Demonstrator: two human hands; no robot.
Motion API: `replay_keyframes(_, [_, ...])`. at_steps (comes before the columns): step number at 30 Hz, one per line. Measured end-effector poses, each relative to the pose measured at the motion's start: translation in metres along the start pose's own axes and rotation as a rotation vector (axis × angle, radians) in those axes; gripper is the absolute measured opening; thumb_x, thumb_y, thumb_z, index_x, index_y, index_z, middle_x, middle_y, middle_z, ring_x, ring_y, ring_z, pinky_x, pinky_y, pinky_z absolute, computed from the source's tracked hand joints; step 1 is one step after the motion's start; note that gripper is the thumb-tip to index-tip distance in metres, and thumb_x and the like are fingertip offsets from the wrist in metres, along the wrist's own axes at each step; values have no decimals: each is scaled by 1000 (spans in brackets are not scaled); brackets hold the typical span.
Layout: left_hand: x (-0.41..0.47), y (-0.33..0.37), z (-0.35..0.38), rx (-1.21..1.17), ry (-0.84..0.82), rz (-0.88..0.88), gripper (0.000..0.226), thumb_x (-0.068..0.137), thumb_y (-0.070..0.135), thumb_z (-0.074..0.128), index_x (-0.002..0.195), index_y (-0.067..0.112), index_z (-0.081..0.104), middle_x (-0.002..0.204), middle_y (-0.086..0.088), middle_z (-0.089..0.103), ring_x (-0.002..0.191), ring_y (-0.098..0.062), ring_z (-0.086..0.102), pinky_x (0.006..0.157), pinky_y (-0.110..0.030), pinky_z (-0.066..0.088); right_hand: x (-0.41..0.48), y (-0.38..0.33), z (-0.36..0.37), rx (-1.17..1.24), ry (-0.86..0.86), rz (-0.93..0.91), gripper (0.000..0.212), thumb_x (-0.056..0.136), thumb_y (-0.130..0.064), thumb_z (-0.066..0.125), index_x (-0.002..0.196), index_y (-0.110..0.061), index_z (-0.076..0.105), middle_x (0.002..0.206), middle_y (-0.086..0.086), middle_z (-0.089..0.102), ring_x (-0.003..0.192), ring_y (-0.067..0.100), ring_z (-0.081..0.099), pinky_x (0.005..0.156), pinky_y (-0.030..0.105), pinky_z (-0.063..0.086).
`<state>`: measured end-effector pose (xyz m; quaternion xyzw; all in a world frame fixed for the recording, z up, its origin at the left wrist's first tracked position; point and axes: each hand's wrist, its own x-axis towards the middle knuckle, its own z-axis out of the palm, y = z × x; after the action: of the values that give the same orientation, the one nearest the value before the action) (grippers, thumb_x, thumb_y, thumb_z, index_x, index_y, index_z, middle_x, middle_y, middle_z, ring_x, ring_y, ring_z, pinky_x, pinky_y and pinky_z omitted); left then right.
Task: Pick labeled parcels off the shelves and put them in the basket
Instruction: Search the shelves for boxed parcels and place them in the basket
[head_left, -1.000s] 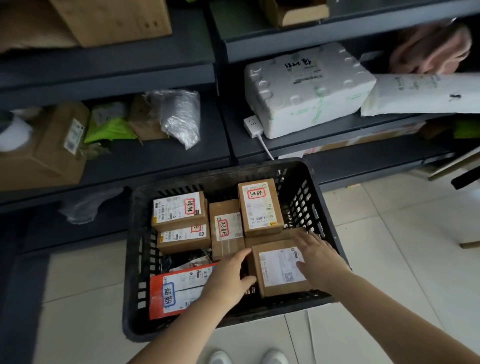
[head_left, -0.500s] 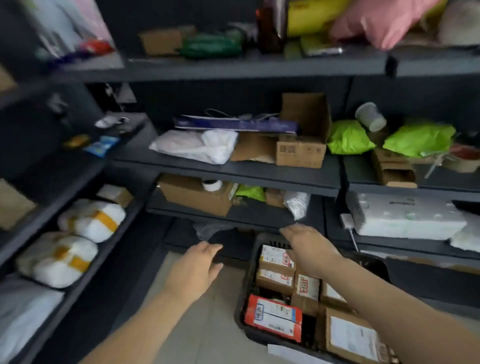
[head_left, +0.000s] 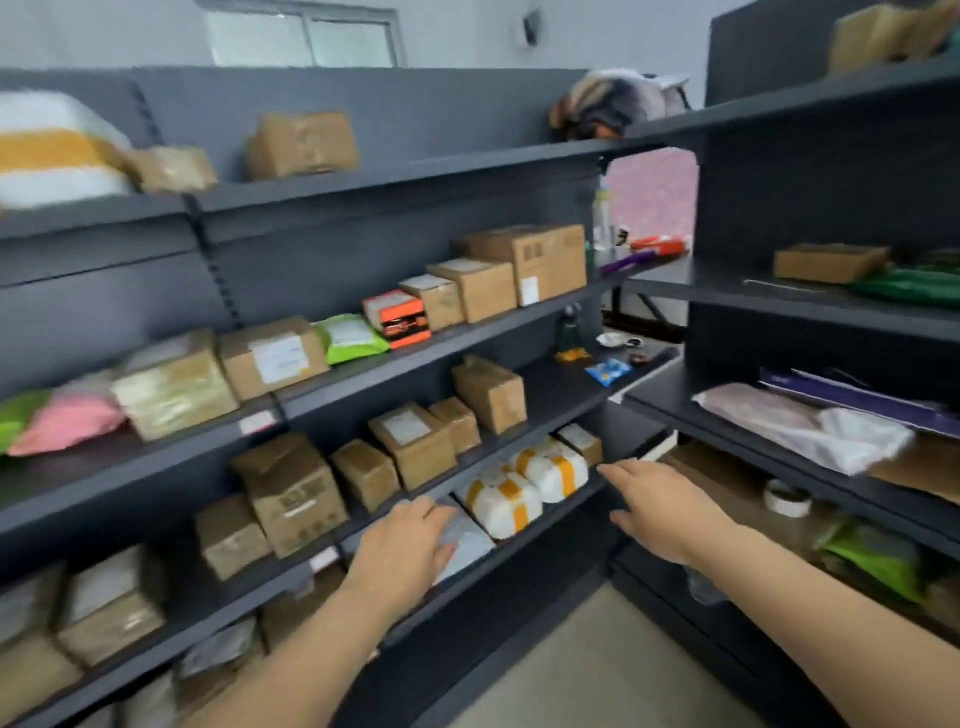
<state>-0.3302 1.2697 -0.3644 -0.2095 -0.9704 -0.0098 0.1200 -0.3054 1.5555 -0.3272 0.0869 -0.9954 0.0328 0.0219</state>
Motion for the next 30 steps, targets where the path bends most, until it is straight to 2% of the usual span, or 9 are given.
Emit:
replay_keyframes(3, [-54, -71, -30, 25, 39, -108, 36, 91, 38, 54, 124, 23, 57, 117, 1, 57, 109, -22, 55, 83, -37, 51, 18, -89, -7, 14, 10, -103, 55, 94, -34, 51, 143, -19, 31, 143, 3, 41, 131, 23, 38, 106, 32, 33])
replay_keyframes(5, [-84, -108, -45, 34, 50, -179, 39, 93, 39, 49, 129, 26, 51, 125, 5, 52, 116, -18, 50, 90, -32, 47, 28, -142, -9, 15, 8, -171, 59, 95, -34, 50, 147, -18, 25, 147, 3, 35, 135, 23, 33, 108, 31, 28])
replay_keyframes(10, [-150, -172, -66, 94, 44, -295, 42, 95, 41, 43, 135, 27, 45, 128, 7, 48, 117, -14, 47, 86, -27, 45, 44, -243, -8, -6, -5, -299, 53, 96, -34, 47, 144, -17, 29, 144, 4, 38, 132, 23, 35, 108, 31, 28])
replay_keyframes(13, [-184, -204, -66, 66, 35, -384, 45, 95, 41, 43, 138, 26, 41, 126, 6, 49, 114, -14, 48, 89, -28, 46, 52, -287, -4, -1, -44, -345, 57, 97, -33, 47, 147, -18, 25, 146, 4, 36, 133, 23, 34, 111, 32, 27])
replay_keyframes(17, [-213, -238, -61, 38, 8, -487, 45, 96, 42, 44, 138, 27, 43, 132, 8, 47, 122, -10, 45, 97, -25, 42, 66, -330, 6, 14, -78, -416, 58, 96, -31, 48, 147, -18, 24, 148, 3, 34, 135, 21, 32, 111, 31, 26])
replay_keyframes(23, [-218, -267, -54, 56, -63, -566, 44, 95, 41, 45, 137, 26, 44, 131, 8, 47, 120, -10, 45, 94, -25, 45, 102, -368, 30, 93, -99, -508, 55, 94, -30, 52, 144, -22, 30, 144, -2, 38, 130, 18, 39, 108, 29, 32])
replay_keyframes(30, [-200, -308, -41, 71, -102, -679, 43, 97, 38, 44, 137, 27, 41, 134, 7, 45, 120, -12, 46, 93, -26, 43, 161, -406, 64, 196, -146, -576, 59, 94, -30, 53, 146, -27, 25, 150, -5, 31, 132, 15, 38, 106, 30, 38])
